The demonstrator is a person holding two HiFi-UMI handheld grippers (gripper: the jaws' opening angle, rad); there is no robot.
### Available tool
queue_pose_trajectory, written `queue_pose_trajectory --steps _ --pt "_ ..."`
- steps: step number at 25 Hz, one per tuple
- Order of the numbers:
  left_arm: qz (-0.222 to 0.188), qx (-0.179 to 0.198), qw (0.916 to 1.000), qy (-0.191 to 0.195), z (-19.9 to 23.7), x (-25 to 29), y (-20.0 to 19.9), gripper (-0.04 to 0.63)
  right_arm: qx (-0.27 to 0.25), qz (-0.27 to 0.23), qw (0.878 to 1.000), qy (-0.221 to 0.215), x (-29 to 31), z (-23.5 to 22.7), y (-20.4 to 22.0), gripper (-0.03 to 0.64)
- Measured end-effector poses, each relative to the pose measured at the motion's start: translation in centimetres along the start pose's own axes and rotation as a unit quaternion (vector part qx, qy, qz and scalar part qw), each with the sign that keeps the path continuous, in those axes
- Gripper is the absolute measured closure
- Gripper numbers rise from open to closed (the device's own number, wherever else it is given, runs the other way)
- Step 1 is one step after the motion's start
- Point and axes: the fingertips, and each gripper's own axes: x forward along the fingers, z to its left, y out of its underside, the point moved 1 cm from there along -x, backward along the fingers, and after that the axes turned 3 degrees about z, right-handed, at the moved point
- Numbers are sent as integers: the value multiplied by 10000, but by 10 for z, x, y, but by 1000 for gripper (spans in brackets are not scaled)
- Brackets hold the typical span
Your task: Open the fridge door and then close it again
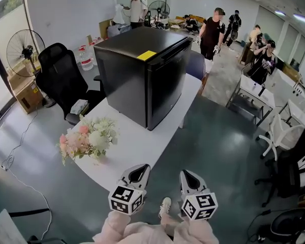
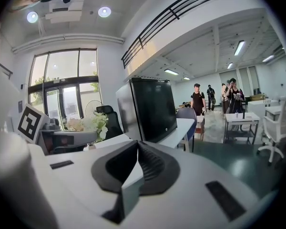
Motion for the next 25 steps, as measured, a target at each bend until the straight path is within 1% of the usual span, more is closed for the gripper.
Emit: queue_pose_trajectory --steps 5,13,19,25 --pt "-51 -10 9999 -143 3 36 -16 584 -69 40 9999 -142 25 -31 -16 604" --pt "-136 -61 9990 -423 9 88 -30 584 -220 89 9989 -406 61 -74 -36 604" --pt "-250 -93 9973 -687 14 115 -35 584 -372 134 9969 -683 87 -98 -43 604" --pt "-315 -125 9948 -965 18 128 -37 584 -523 201 9939 -953 106 -111 -45 604"
